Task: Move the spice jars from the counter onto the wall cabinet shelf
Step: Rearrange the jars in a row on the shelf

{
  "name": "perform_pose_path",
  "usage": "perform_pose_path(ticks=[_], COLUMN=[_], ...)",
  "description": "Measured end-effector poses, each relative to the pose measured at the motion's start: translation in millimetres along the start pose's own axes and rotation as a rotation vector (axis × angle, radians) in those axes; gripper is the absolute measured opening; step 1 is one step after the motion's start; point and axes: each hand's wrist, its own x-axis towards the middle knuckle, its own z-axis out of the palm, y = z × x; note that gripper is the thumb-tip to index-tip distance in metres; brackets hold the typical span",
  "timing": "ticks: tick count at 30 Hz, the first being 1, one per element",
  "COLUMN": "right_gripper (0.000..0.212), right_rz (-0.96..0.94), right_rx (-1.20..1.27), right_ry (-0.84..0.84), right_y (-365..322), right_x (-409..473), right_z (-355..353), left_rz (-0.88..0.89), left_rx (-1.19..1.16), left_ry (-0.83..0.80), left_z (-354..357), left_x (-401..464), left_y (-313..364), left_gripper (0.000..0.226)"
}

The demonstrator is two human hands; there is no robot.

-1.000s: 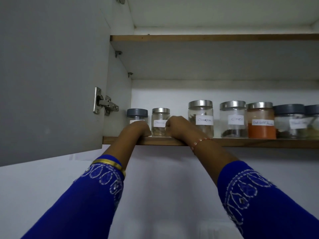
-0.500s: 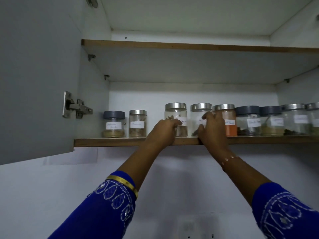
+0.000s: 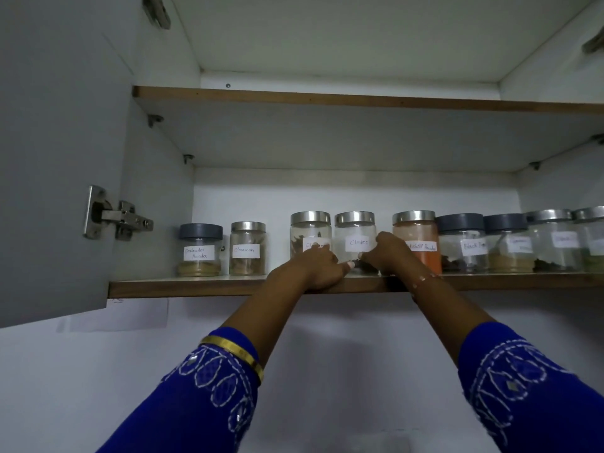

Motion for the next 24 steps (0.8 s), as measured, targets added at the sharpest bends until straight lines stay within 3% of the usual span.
perform_pose_path(ticks=[6, 10, 18, 24], right_gripper=[0.044, 0.047, 0.053, 0.086], right_rz=[-0.047, -0.074, -0.081, 0.053], right_rx=[-0.118, -0.182, -0.348, -0.449], right_ry=[-0.196, -0.276, -0.415, -0.570], right_y=[-10.8, -12.2, -15.0, 1.9], right_x=[12.8, 22.6, 47.8, 119.6], right_z=[10.3, 19.2, 38.9, 77.0], left_rz=[-0.144, -0.172, -0.243, -0.314], left_rx=[0.060, 0.077, 0.011, -0.131], left_ry=[-0.173, -0.223, -0.202, -0.195], left_z=[-5.7, -8.2, -5.3, -2.9], left_x=[24.9, 34.1, 39.6, 42.8], left_y=[-17.5, -21.6, -29.1, -32.6], left_gripper=[0.050, 0.027, 0.038, 0.038])
